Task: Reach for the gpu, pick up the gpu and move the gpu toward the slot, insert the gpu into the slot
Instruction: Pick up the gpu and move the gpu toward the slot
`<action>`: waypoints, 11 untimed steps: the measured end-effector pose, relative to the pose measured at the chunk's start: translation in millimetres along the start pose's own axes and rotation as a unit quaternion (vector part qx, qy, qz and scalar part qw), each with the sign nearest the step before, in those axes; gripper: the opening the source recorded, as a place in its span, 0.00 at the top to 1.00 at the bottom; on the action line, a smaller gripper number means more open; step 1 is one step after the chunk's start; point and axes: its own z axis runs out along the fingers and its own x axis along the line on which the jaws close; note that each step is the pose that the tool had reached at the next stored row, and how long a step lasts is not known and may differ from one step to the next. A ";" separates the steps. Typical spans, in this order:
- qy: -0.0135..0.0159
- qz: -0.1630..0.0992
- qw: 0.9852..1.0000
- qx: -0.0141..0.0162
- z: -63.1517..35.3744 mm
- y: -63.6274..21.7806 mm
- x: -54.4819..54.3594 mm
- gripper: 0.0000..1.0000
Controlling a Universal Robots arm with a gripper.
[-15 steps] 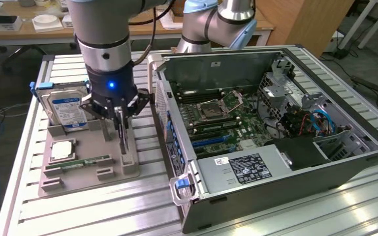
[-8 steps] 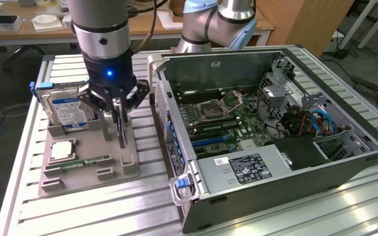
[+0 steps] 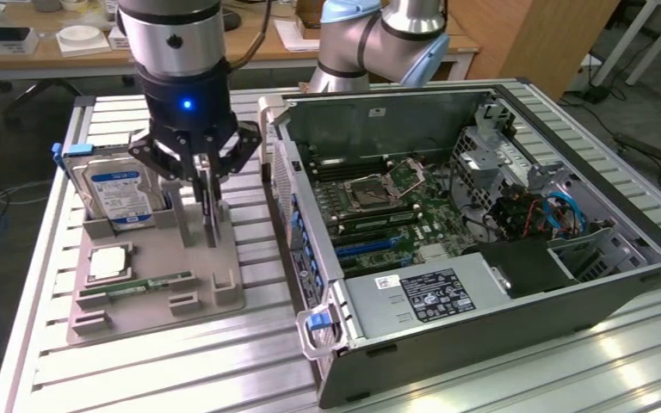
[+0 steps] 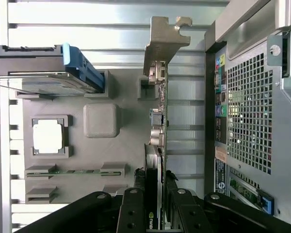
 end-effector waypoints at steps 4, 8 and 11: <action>0.000 0.000 1.000 0.000 -9.2 0.5 -0.1 0.74; 0.000 0.000 1.000 0.000 -17.9 0.9 -0.2 0.74; 0.000 0.000 1.000 0.000 -23.4 1.2 -0.2 0.74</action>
